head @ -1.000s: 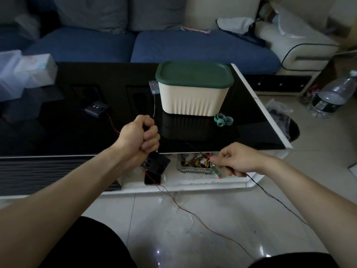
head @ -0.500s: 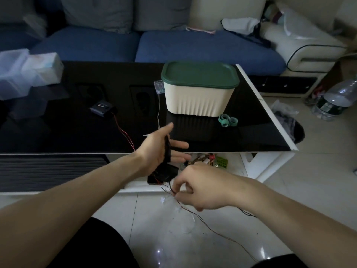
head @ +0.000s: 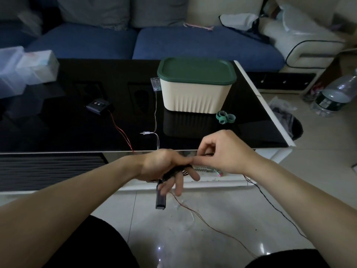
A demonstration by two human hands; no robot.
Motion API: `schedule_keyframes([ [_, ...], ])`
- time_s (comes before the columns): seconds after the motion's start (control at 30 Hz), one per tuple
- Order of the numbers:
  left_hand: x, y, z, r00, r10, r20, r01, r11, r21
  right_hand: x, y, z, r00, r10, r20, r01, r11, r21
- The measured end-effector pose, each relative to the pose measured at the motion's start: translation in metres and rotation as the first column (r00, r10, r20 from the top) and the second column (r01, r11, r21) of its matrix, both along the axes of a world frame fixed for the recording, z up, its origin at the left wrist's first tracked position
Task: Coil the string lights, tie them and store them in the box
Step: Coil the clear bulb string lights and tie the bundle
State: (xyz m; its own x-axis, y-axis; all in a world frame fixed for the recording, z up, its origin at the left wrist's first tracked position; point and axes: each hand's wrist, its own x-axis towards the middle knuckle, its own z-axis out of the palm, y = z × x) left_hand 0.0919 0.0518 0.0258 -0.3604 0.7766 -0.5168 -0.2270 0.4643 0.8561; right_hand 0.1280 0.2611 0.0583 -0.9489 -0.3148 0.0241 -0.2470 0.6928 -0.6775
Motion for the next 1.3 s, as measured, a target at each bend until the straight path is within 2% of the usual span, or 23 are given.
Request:
schedule_keyframes([
  [0.1,-0.001,0.001,-0.002,0.996,0.082,-0.024,-0.081,0.995,0.056,-0.008,0.011,-0.008,0.996,-0.058,0.062,0.058,0.998,0.002],
  [0.23,-0.006,-0.003,0.003,0.961,0.212,0.18,-0.232,0.967,0.104,-0.013,0.024,-0.012,0.99,-0.072,0.125,0.069,0.997,0.033],
  [0.3,-0.008,-0.006,0.005,0.906,0.293,0.304,-0.34,0.933,0.116,-0.015,0.028,-0.014,0.98,-0.102,0.172,0.094,0.994,0.051],
  [0.43,-0.012,-0.01,0.009,0.77,0.456,0.446,-0.578,0.795,0.185,-0.014,0.034,-0.023,0.944,-0.116,0.308,0.062,0.982,0.178],
  [0.57,-0.014,-0.01,0.014,0.648,0.595,0.474,-0.75,0.605,0.266,-0.015,0.032,-0.028,0.913,-0.144,0.381,0.064,0.975,0.214],
  [0.7,-0.017,-0.011,0.017,0.494,0.711,0.5,-0.869,0.407,0.28,-0.008,0.022,-0.032,0.894,-0.163,0.417,0.049,0.961,0.272],
  [0.77,-0.019,-0.012,0.019,0.424,0.761,0.491,-0.905,0.331,0.268,-0.003,0.014,-0.035,0.887,-0.129,0.443,0.026,0.973,0.23],
  [0.83,-0.019,-0.013,0.02,0.378,0.797,0.472,-0.923,0.287,0.254,0.001,0.005,-0.039,0.898,-0.094,0.43,0.037,0.99,0.139],
  [0.9,-0.02,-0.013,0.021,0.349,0.826,0.443,-0.932,0.26,0.25,0.004,-0.004,-0.04,0.934,-0.068,0.351,0.037,0.995,0.095],
  [1.0,-0.022,-0.011,0.02,0.309,0.85,0.427,-0.944,0.219,0.249,0.009,-0.016,-0.033,0.964,0.019,0.264,-0.051,0.992,0.114],
  [1.07,-0.023,-0.008,0.02,0.301,0.84,0.451,-0.948,0.213,0.236,0.015,-0.024,-0.025,0.956,0.102,0.274,-0.153,0.974,0.169],
  [1.17,-0.02,0.001,0.021,0.357,0.82,0.447,-0.932,0.284,0.225,0.027,-0.041,-0.016,0.941,0.226,0.253,-0.285,0.931,0.228],
  [1.23,-0.016,0.006,0.02,0.429,0.8,0.419,-0.903,0.374,0.211,0.034,-0.049,-0.013,0.939,0.278,0.204,-0.325,0.912,0.251],
  [1.3,-0.011,0.012,0.02,0.536,0.767,0.353,-0.844,0.502,0.191,0.037,-0.051,-0.009,0.939,0.306,0.156,-0.335,0.916,0.222],
])
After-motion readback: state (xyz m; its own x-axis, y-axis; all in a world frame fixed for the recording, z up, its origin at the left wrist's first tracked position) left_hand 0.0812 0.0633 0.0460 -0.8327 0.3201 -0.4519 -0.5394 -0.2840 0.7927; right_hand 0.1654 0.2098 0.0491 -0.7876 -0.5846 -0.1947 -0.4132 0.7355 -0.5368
